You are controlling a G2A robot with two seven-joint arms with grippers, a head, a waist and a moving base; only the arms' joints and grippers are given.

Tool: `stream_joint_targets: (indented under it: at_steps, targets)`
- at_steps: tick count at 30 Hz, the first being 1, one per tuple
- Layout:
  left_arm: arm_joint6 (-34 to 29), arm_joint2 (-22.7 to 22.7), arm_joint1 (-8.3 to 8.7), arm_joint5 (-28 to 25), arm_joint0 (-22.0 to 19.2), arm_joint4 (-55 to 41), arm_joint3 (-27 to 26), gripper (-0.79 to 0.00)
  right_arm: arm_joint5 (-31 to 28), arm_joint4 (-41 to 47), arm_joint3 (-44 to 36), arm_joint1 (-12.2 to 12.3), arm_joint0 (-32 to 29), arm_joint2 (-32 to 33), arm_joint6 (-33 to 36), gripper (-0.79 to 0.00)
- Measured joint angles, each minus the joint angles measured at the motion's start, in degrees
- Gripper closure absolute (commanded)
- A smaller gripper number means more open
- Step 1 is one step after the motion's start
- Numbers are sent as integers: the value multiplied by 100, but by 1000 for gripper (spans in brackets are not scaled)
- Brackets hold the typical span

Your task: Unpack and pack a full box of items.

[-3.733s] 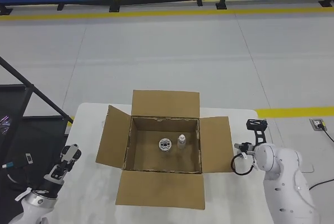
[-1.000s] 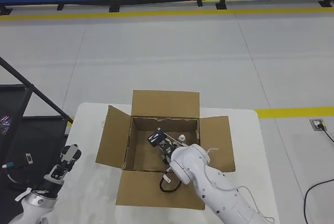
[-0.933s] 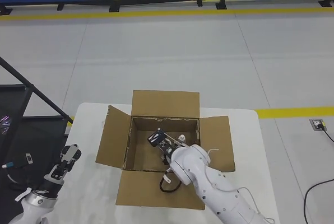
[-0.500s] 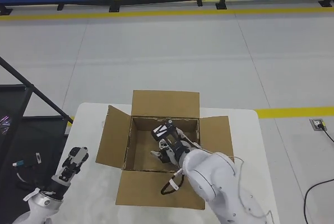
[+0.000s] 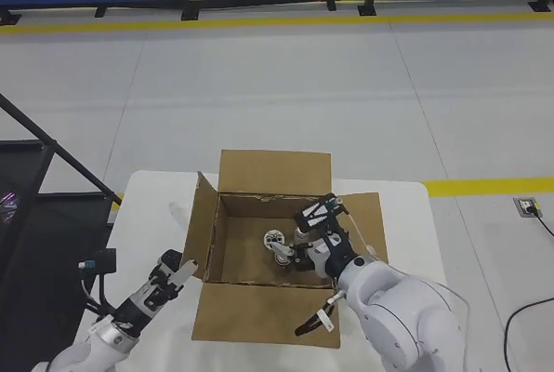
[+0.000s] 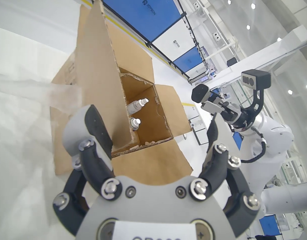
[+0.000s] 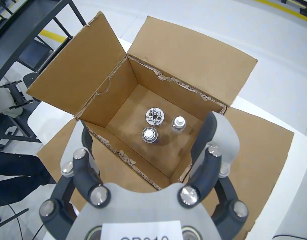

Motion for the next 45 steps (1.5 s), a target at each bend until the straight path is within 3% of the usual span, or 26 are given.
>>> stream_joint_targets:
  at_steps: [5, 12, 17, 25, 35, 39, 45]
  targets:
    - [-26, 377, 6, 83, -130, 277, -28, -785, 239, 812, -160, 65, -533, 1027, -345, -785]
    - [-169, 921, 17, 318, -464, 672, 192, -785, -81, 2419, 129, 171, -1084, 2518, -549, -785]
    - [-137, 1196, 19, 459, -723, 909, 451, -785, -307, 3200, 873, 235, -950, 2928, -473, -785]
    - [-76, 1354, 39, 552, -946, 1039, 835, -785, -487, 3381, 1930, 330, -278, 2707, -230, -785]
    - [-26, 1353, 76, 566, -981, 937, 837, -785, -1955, 5329, 1735, 473, -81, 2709, 498, -785]
    - [-6, 1353, 89, 583, -1015, 857, 860, -785, -2019, 5608, 1798, 514, 282, 2283, 892, -785]
    - [38, 1323, 109, 625, -1099, 763, 1003, -785, -1673, 5062, 2435, 483, 1016, 1235, 838, -785]
